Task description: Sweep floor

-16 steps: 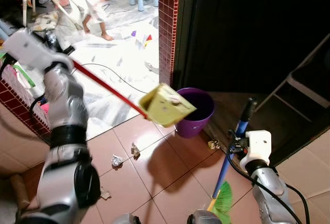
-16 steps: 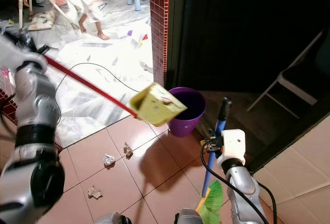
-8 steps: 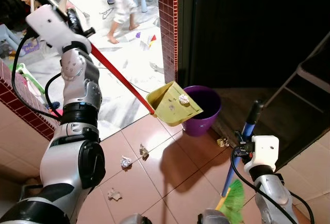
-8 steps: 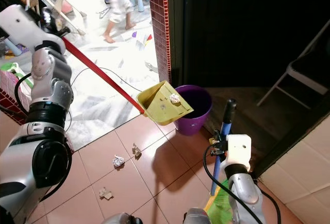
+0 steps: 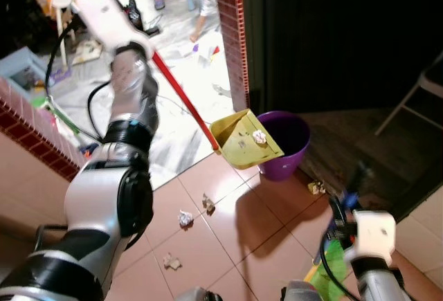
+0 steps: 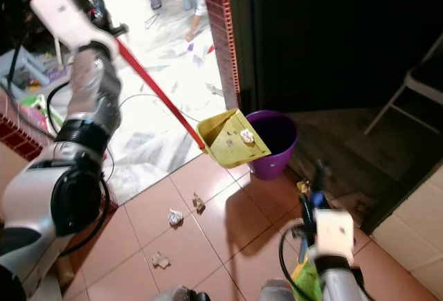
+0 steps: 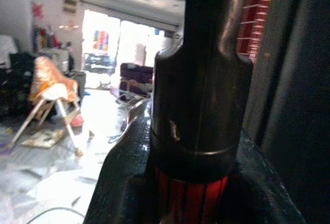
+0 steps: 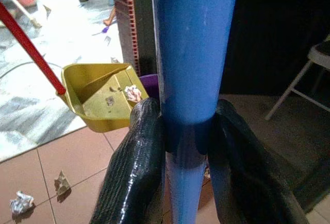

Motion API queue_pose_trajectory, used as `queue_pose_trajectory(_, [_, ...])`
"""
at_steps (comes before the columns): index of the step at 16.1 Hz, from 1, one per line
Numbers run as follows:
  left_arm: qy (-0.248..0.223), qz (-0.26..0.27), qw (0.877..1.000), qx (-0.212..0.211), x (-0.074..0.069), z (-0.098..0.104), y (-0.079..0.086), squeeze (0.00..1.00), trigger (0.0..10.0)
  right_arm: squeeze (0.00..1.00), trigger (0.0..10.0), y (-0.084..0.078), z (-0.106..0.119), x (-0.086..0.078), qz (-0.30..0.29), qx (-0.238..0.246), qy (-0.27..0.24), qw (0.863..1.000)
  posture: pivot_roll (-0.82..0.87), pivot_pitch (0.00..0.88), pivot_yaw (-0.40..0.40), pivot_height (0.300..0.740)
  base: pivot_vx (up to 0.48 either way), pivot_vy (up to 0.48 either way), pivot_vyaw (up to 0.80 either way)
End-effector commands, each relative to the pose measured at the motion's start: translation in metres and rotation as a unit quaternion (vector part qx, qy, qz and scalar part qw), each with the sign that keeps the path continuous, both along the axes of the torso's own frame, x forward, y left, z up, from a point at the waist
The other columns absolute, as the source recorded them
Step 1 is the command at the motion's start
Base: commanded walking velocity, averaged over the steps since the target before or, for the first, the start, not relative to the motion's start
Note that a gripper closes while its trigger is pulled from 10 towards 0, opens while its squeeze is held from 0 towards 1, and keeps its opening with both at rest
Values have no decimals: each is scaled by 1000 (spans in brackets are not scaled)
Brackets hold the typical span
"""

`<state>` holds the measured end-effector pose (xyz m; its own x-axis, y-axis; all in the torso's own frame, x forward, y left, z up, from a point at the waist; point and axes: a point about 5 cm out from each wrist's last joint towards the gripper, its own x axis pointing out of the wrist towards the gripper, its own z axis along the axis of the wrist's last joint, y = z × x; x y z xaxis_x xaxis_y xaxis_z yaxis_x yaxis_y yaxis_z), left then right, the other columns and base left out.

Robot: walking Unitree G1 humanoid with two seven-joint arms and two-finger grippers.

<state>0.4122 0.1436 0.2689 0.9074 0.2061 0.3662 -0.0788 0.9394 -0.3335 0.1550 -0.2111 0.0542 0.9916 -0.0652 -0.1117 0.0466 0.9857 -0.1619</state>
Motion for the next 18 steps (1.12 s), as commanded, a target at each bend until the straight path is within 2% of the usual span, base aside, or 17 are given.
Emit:
queue_pose_trajectory(1, [-43,18,999,12,0,29,1,0,10000,0,10000,5,-10,-11,-10,19,30,999,-364,0,265,740,0,0,0])
queue_pose_trajectory(4, [-43,30,998,26,2,36,-3,0,10000,0,10000,9,-8,-14,-16,22,27,999,-374,0,275,740,0,0,0])
queue_pose_trajectory(6, [-37,66,996,56,2,40,-9,0,10000,0,10000,11,-5,-15,-22,26,24,999,-380,0,278,740,0,0,0])
queue_pose_trajectory(8, [-44,72,993,81,1,40,-16,0,10000,0,10000,11,-5,-16,-24,26,25,999,-382,0,277,740,0,0,0])
queue_pose_trajectory(11, [-37,67,993,89,1,36,-22,0,10000,0,10000,11,-5,-15,-25,26,25,999,-383,0,271,740,0,0,0])
queue_pose_trajectory(15, [-67,25,988,135,-3,34,-50,0,10000,0,10000,13,-4,-11,-21,26,22,999,-386,0,267,740,0,0,0])
queue_pose_trajectory(17, [-83,-11,980,181,-9,28,-82,0,10000,0,10000,12,-3,-10,-21,26,20,999,-395,0,271,740,0,0,0])
queue_pose_trajectory(18, [-97,-17,974,204,-12,27,-91,0,10000,0,10000,13,-2,-9,-21,26,19,999,-398,0,272,740,0,0,0])
